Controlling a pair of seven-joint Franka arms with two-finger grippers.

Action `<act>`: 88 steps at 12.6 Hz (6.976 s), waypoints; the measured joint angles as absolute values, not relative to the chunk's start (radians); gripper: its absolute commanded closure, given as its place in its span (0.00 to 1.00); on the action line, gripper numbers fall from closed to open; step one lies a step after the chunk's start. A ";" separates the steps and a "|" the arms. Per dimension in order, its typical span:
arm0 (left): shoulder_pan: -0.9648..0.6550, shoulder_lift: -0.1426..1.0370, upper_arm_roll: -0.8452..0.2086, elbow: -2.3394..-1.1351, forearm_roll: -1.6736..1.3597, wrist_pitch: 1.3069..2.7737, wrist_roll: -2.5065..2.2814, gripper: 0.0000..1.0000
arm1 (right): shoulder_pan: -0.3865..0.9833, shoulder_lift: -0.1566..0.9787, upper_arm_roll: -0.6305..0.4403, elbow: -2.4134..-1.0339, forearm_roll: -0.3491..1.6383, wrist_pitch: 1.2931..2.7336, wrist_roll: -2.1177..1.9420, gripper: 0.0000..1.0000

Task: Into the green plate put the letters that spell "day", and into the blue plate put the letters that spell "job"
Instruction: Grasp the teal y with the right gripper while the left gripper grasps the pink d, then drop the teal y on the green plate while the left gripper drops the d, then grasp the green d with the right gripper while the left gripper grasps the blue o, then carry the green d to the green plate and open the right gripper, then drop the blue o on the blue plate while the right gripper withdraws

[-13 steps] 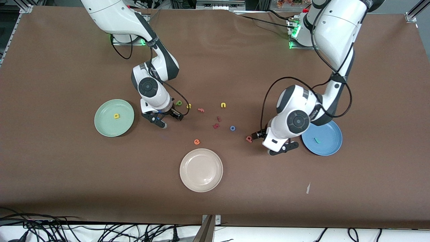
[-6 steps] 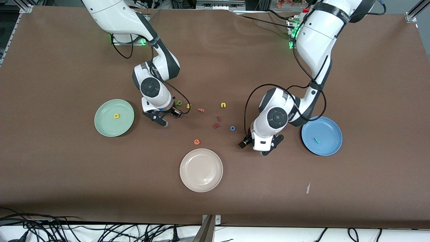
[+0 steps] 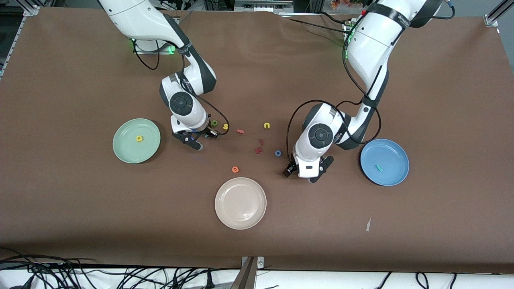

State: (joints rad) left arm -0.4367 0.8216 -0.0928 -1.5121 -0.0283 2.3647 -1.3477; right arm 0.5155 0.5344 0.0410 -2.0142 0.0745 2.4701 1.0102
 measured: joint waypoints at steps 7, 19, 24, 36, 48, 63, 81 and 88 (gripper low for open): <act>-0.437 0.839 -0.090 -1.508 -0.003 2.366 -1.383 0.61 | 0.515 0.447 -0.023 -1.986 0.073 2.294 0.889 0.91; -0.409 0.820 -0.076 -1.473 0.112 2.247 -1.263 0.98 | 0.407 0.408 -0.435 -2.101 0.160 2.169 -0.024 0.73; -0.233 0.719 -0.074 -1.486 0.112 2.076 -0.799 0.98 | 0.410 0.458 -0.428 -2.092 0.196 2.183 -0.039 0.00; -0.002 0.517 -0.076 -2.017 0.112 2.479 -0.249 0.00 | 0.449 0.312 -0.051 -2.044 0.206 2.120 0.663 0.01; -0.234 0.542 -0.244 -1.766 0.071 2.278 -0.666 0.00 | 0.641 0.435 -0.035 -2.201 0.204 2.607 1.064 0.19; -0.481 0.837 -0.181 -1.485 0.071 2.280 -0.686 0.27 | 0.659 0.437 -0.034 -2.210 0.203 2.626 1.063 0.85; -0.529 0.845 -0.109 -1.439 0.072 2.221 -0.697 1.00 | 0.549 0.409 -0.450 -2.135 0.200 2.390 0.138 0.00; -0.261 0.670 -0.101 -1.518 0.073 2.008 -0.358 1.00 | 0.558 0.373 -0.440 -2.021 0.209 2.211 0.141 0.00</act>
State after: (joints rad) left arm -0.2612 0.6697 -0.1008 -1.5178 0.0725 2.0076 -0.3584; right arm 0.5579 0.3728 -0.4397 -2.0211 0.2086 2.2112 0.1410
